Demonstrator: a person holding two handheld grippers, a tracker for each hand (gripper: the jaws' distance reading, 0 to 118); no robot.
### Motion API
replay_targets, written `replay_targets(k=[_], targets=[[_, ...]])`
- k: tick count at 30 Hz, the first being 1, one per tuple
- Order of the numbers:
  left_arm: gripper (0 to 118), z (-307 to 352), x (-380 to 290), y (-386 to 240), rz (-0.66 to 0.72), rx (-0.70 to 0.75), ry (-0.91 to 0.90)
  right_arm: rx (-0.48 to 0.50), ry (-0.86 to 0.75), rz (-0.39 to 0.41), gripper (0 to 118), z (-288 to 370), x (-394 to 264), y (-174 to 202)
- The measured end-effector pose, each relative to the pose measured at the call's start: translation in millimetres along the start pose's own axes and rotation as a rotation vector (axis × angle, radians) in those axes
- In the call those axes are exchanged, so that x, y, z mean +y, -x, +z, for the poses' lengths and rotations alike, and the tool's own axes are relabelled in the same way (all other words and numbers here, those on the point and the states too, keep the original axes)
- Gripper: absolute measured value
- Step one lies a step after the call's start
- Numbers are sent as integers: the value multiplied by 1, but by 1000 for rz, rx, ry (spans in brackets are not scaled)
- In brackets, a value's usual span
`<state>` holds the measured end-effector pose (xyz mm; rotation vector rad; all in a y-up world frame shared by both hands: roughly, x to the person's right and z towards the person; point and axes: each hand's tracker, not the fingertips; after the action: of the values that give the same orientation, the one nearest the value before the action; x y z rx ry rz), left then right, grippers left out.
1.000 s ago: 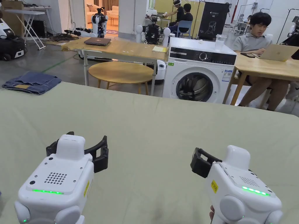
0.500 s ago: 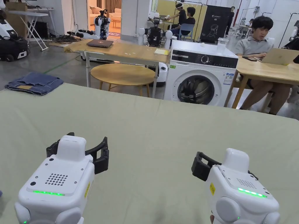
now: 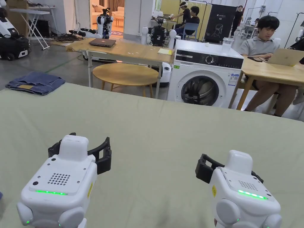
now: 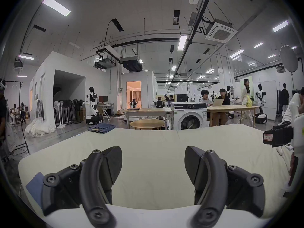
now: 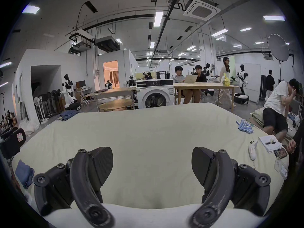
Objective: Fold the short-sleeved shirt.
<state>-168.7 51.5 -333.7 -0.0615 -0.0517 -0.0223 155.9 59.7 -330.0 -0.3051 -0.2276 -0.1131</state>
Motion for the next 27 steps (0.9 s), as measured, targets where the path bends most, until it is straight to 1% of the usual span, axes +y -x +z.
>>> replay_targets(k=[7,9,12,15,21,23,24,26,27], targets=[[79,-2,-2,0,-7,-12,12,14,14,6,99,-6,1,0],[79,-3,-3,0,-8,-11,15,25,22,-4,99,-8,1,-1],[79,-5,-4,1,-3,-13,18,1,31,-16,99,-12,3,0],[79,-6,-5,2,6,-14,23,44,87,-50,99,-16,5,-4],[79,-10,-7,3,5,-15,31,52,113,-77,99,-24,4,-6],[79,-12,-8,3,5,-16,36,64,113,-72,99,-24,2,-7],[79,-12,-8,2,5,-16,37,55,100,-65,99,-23,1,-6],[79,-12,-8,2,6,-18,37,16,33,-14,99,-21,-2,-4],[79,-12,-8,2,7,-17,37,13,9,-6,99,-19,-4,-4]])
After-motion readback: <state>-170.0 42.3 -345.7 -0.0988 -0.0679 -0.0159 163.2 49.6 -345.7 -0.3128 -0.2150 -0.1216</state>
